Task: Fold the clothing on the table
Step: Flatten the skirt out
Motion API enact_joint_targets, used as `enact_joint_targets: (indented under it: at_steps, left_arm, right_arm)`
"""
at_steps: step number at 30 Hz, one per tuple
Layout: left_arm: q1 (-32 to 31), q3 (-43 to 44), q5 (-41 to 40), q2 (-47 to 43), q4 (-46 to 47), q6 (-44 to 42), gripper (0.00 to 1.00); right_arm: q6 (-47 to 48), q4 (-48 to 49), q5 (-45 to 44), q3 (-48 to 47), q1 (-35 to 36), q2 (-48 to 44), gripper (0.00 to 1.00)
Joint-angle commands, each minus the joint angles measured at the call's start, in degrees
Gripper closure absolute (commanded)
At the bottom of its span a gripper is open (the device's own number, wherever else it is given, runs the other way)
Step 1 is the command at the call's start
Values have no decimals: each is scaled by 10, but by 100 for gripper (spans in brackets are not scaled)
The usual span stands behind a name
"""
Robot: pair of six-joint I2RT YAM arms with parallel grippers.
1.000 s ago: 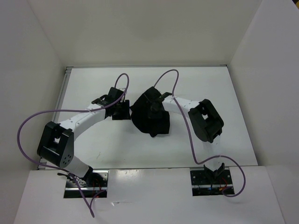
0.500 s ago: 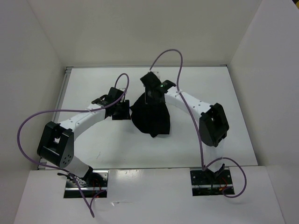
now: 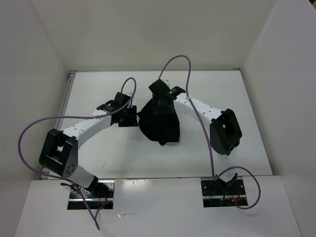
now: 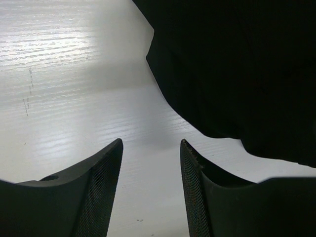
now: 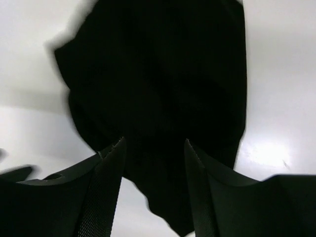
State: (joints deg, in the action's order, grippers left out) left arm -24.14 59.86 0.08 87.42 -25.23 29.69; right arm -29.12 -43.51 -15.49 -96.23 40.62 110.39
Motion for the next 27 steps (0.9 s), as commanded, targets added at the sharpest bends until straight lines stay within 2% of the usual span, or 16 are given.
enact_joint_targets:
  at_steps: [1, 8, 13, 16, 17, 19, 23, 26, 27]
  left_arm:
    - [3, -2, -2, -22, 7, -15, 42]
    - [3, -2, 9, -16, 7, -15, 42]
    - [3, -2, 9, -16, 7, -15, 42]
    - [3, -2, 9, -16, 7, -15, 42]
    - [3, -2, 9, -16, 7, -15, 42]
    - [3, -2, 9, -16, 7, -15, 42]
    - [3, -2, 3, -16, 7, -15, 42]
    - [3, 4, -8, -16, 7, -10, 42]
    - [3, 4, -8, -16, 2, -10, 42]
  right_arm:
    - [-16, -16, 21, 59, 3, -26, 42]
    - [-37, 32, 75, 144, 3, -32, 42]
    - [-37, 42, 96, 155, 3, 0, 43]
    - [-37, 47, 103, 162, 3, 7, 59]
    - [-37, 47, 97, 162, 3, 7, 80]
    - [-37, 41, 83, 156, 3, -5, 97]
    - [-37, -8, -7, 106, 3, -53, 100]
    - [-7, -39, -44, 20, 3, -55, 100]
    - [3, -40, -51, -34, -4, -45, 100]
